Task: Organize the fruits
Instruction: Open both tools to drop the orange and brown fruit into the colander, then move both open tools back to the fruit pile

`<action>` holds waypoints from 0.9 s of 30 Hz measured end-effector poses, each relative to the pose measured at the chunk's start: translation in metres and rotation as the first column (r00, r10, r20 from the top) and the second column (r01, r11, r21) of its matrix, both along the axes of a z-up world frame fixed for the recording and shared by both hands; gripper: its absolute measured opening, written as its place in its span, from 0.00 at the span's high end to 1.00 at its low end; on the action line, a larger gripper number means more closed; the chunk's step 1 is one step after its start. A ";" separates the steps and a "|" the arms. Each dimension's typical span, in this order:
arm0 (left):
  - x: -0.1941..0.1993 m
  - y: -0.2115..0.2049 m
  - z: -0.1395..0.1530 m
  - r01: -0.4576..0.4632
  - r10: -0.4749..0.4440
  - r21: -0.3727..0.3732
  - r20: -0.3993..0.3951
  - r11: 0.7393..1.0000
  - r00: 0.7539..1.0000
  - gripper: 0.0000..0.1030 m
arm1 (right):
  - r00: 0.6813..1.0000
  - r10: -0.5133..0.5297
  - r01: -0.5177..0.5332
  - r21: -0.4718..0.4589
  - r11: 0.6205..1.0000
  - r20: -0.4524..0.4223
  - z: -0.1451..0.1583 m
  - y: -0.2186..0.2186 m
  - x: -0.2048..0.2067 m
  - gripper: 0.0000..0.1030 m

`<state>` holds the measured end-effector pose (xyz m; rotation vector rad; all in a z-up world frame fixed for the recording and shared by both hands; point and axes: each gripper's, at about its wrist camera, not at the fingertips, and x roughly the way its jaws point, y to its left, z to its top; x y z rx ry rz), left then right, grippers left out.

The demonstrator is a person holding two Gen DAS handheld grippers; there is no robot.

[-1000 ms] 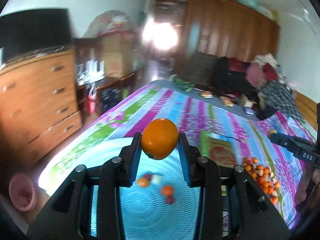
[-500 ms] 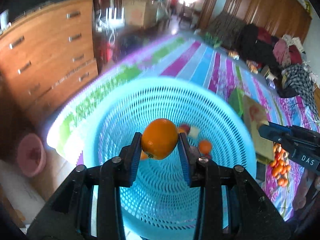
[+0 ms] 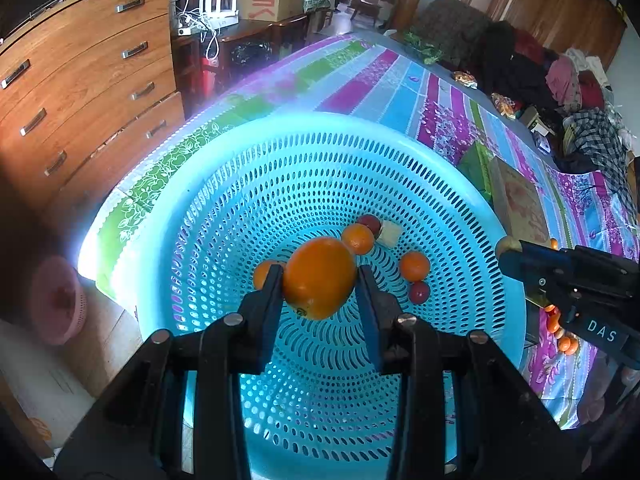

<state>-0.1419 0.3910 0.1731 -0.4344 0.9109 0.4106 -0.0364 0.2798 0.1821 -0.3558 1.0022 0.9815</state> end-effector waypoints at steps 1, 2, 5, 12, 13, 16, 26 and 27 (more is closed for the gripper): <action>0.001 0.001 0.000 -0.001 0.001 0.000 -0.002 1.000 1.000 0.64 | 1.000 0.001 -0.001 0.001 1.000 0.000 -0.001 0.000 0.000 0.74; 0.000 0.000 -0.001 -0.003 0.003 0.000 -0.003 1.000 1.000 0.64 | 1.000 0.000 0.000 0.001 1.000 0.000 0.000 0.001 0.001 0.74; 0.000 0.000 -0.002 -0.005 0.004 -0.002 -0.008 1.000 1.000 0.64 | 1.000 0.000 0.000 -0.003 1.000 -0.004 -0.002 0.002 0.001 0.74; 0.001 0.001 -0.002 -0.002 0.002 0.002 -0.011 1.000 1.000 0.64 | 1.000 -0.001 0.001 -0.005 1.000 -0.009 -0.002 0.005 -0.001 0.74; 0.002 0.001 -0.002 -0.001 0.001 0.002 -0.012 1.000 1.000 0.64 | 1.000 -0.001 0.001 -0.006 1.000 -0.010 -0.002 0.005 0.000 0.74; 0.003 0.001 -0.003 0.003 -0.002 0.004 -0.016 1.000 1.000 0.64 | 1.000 -0.002 0.002 -0.005 1.000 -0.012 -0.003 0.005 0.000 0.74; 0.005 -0.002 -0.008 0.005 -0.005 -0.004 -0.036 1.000 0.999 0.57 | 1.000 0.005 -0.005 -0.004 1.000 -0.016 -0.006 0.006 -0.002 0.56; 0.005 -0.002 -0.009 0.003 -0.003 -0.004 -0.037 1.000 0.999 0.37 | 1.000 0.004 -0.004 -0.002 1.000 -0.014 -0.007 0.007 -0.001 0.50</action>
